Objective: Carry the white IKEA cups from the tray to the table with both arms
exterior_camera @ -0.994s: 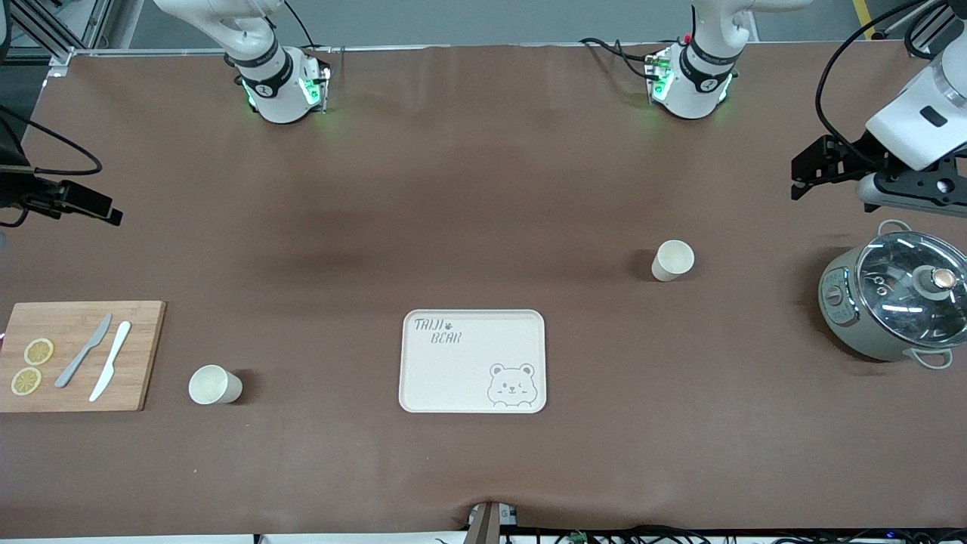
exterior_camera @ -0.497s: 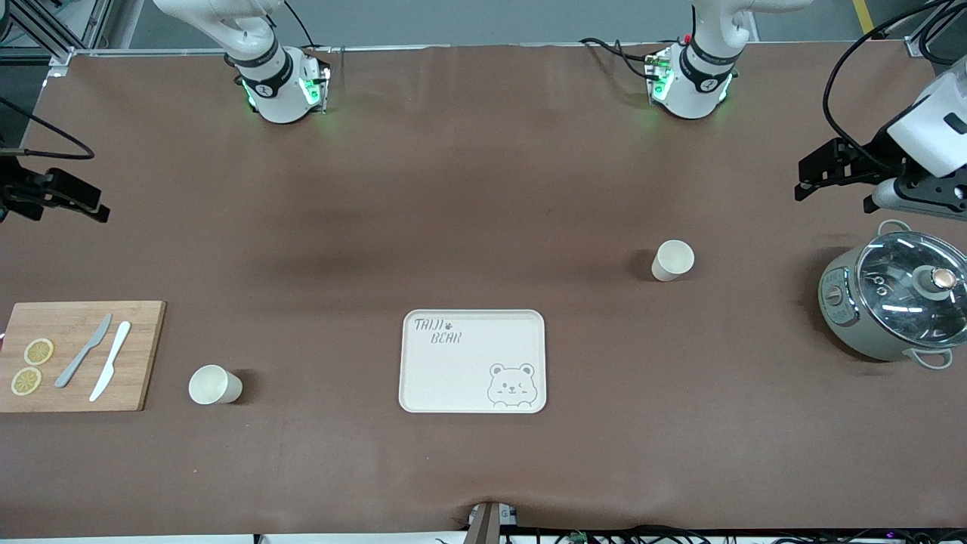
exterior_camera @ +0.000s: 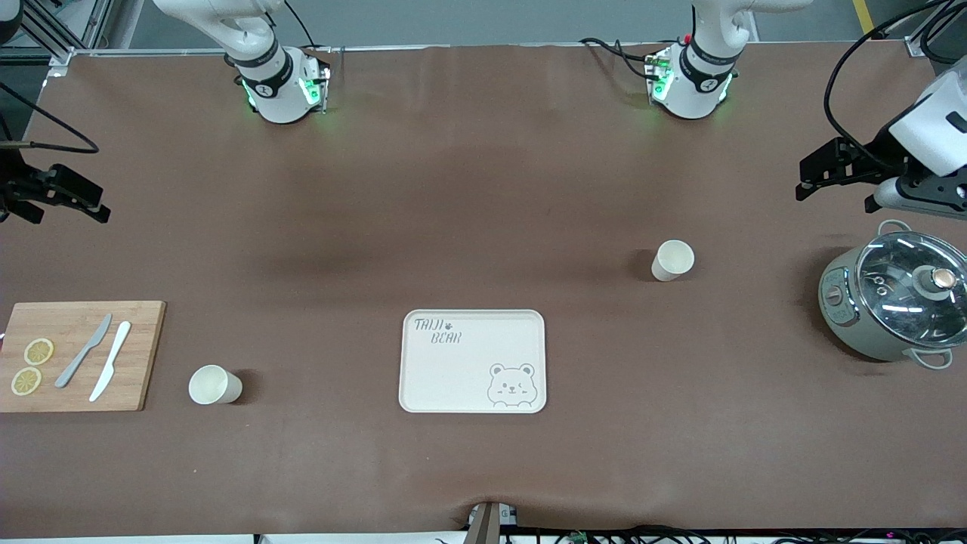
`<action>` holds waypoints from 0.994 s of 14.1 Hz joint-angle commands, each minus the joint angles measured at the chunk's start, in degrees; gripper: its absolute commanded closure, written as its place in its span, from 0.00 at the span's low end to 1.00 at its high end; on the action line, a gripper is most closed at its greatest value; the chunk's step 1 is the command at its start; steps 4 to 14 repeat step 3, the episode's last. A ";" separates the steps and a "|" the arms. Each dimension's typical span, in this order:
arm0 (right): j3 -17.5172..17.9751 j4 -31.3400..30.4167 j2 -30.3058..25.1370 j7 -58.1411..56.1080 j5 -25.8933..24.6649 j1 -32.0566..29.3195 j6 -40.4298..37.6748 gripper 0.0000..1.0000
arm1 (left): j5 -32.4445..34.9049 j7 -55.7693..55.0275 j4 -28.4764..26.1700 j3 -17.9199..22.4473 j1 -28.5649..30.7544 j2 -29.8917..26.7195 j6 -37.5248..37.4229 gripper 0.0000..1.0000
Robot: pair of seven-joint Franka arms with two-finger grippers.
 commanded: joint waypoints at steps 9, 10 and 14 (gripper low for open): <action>0.33 -2.46 -2.24 -0.48 -1.23 0.21 0.77 0.00 | -0.31 1.02 1.16 0.42 0.02 0.46 -0.54 0.00; 0.33 -2.46 -2.24 -0.48 -1.23 0.21 0.77 0.00 | -0.31 1.02 1.16 0.42 0.02 0.46 -0.54 0.00; 0.33 -2.46 -2.24 -0.48 -1.23 0.21 0.77 0.00 | -0.31 1.02 1.16 0.42 0.02 0.46 -0.54 0.00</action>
